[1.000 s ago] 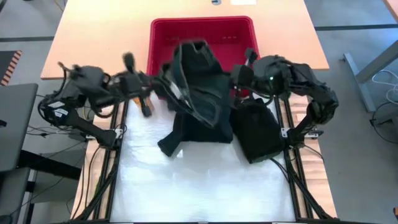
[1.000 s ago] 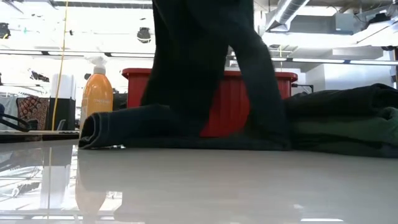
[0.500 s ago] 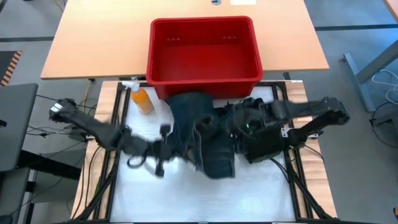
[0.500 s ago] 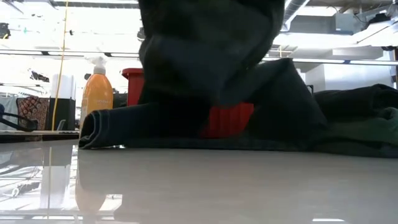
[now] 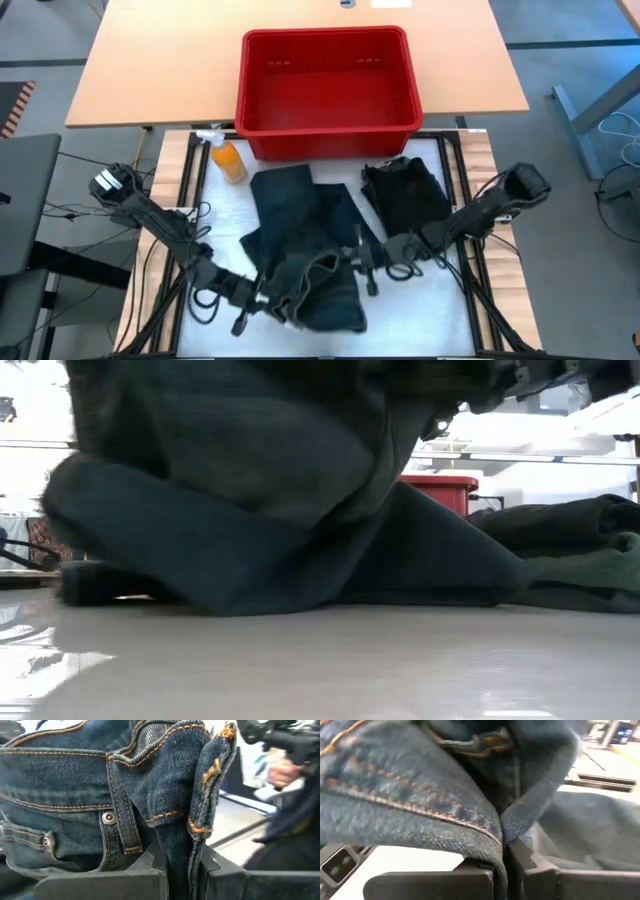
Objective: Fold laundry
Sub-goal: Fold the dark blue jeans
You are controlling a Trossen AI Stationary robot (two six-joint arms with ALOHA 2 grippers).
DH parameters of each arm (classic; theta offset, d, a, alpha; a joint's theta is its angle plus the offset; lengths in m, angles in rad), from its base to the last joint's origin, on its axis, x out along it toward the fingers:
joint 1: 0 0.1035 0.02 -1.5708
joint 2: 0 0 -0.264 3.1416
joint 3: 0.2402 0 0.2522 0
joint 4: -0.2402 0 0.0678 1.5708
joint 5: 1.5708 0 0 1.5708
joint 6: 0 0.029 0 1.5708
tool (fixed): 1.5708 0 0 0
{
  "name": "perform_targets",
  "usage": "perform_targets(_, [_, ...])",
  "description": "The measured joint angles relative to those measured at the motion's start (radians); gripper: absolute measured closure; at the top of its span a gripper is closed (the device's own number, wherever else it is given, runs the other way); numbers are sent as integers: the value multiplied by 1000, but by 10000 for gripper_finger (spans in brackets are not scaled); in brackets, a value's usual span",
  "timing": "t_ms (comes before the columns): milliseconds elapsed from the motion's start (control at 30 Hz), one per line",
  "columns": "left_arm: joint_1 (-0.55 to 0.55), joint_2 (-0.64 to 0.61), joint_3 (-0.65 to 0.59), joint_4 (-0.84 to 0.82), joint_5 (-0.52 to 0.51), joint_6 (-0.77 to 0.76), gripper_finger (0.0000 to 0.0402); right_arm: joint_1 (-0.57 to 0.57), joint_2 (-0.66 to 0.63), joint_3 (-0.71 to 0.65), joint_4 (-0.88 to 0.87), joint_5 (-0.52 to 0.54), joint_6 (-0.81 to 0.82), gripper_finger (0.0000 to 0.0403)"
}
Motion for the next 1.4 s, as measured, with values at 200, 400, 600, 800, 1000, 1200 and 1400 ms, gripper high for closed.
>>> perform_targets(200, [-1,11,0,-18,-93,110,386,-1,119,56,18,86,-126,370])
perform_targets(400, [125,-216,-1,-190,-188,268,385,-89,48,92,17,334,-341,366])
perform_targets(600, [451,-478,0,-276,163,222,388,-137,-118,103,34,616,-428,367])
perform_targets(800, [613,-535,10,-409,490,-32,388,-111,-131,48,26,626,-206,367])
perform_targets(1000, [408,-447,-19,-510,583,-165,388,-13,56,45,52,199,-37,359])
perform_targets(1200, [90,-299,-59,-477,289,-275,388,67,188,47,77,162,26,299])
perform_targets(1400, [-155,-15,-60,-249,-6,-474,388,74,160,72,27,67,36,242])
